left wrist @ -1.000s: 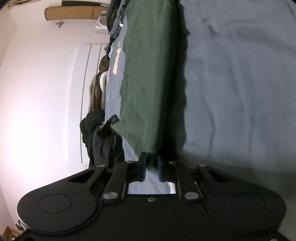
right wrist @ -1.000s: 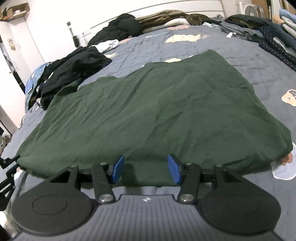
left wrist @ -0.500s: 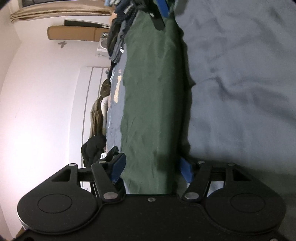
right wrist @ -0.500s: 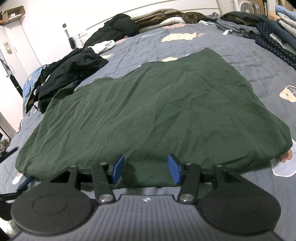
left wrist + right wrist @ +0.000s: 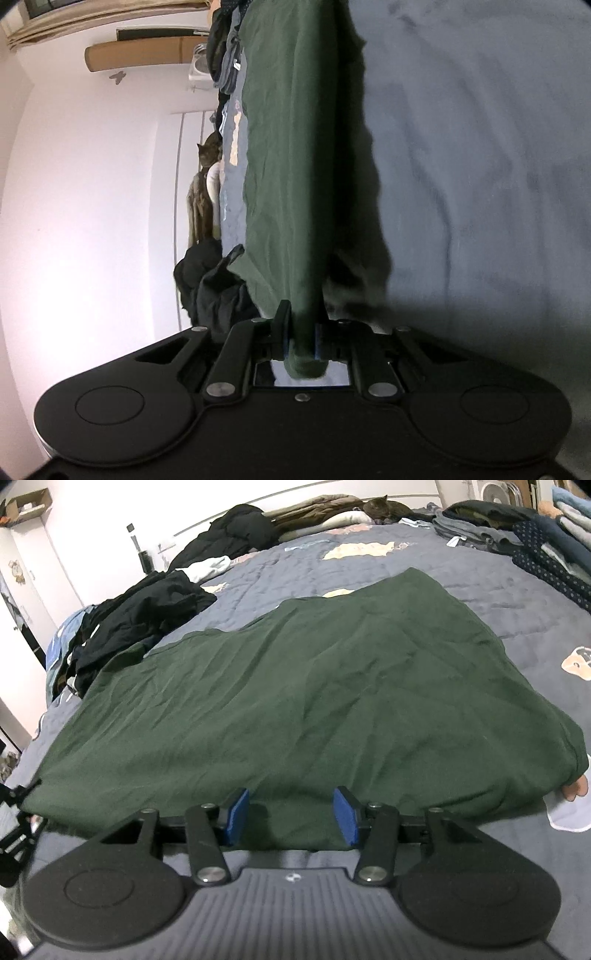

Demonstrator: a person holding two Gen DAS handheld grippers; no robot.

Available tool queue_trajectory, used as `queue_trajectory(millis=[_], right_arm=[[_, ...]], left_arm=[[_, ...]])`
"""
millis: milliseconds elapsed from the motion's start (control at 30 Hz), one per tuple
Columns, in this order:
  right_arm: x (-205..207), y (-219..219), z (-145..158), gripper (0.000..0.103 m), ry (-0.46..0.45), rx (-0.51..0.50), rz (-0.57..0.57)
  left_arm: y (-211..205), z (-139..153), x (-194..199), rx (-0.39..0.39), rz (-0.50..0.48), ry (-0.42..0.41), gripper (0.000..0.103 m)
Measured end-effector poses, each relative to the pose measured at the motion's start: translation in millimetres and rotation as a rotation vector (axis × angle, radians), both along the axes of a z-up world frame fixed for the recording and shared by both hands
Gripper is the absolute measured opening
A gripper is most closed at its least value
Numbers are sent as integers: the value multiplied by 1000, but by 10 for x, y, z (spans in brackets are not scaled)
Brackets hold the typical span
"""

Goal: Fold clothes
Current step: 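Bring the right gripper beside the left gripper and grasp the shirt edge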

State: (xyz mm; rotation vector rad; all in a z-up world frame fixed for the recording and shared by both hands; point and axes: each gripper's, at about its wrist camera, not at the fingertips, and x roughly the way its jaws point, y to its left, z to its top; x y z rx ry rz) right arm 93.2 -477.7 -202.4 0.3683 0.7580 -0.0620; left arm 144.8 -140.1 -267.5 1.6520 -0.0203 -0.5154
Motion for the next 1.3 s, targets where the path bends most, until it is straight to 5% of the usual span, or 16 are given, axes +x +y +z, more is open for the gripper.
queue_trajectory(millis=[267,300,333,400,567,700,833,900,1100,1300], right_arm=[[1,-30,6,50,6,13,-22],[3,-26,12,50,7,14,-25],[8,-23,16,50,9,16,-27],[9,-32,23,50,11,28,-34],[-15,-97,74,51,11,74,-61],[-48,-125,118,52,6,80,-73],[-91,-125,182,52,1,49,-57],[-127,-118,235,52,-1,32,-15],[-331,202,401,54,-89,-272,261],[-396,688,320,56,-152,-592,467]], left_arm=[[62,259,-84,-96,59,14,14],[72,299,-105,-111,64,16,27],[81,339,-126,-126,68,17,57],[100,420,-168,-157,76,21,78],[-411,562,-500,-254,-17,71,77],[-919,382,-720,-241,-92,118,77],[-1182,218,-721,-269,-39,167,75],[-1230,201,-739,-308,3,201,64],[-1221,153,-693,-302,44,251,28],[-1205,216,-666,-337,66,294,16]])
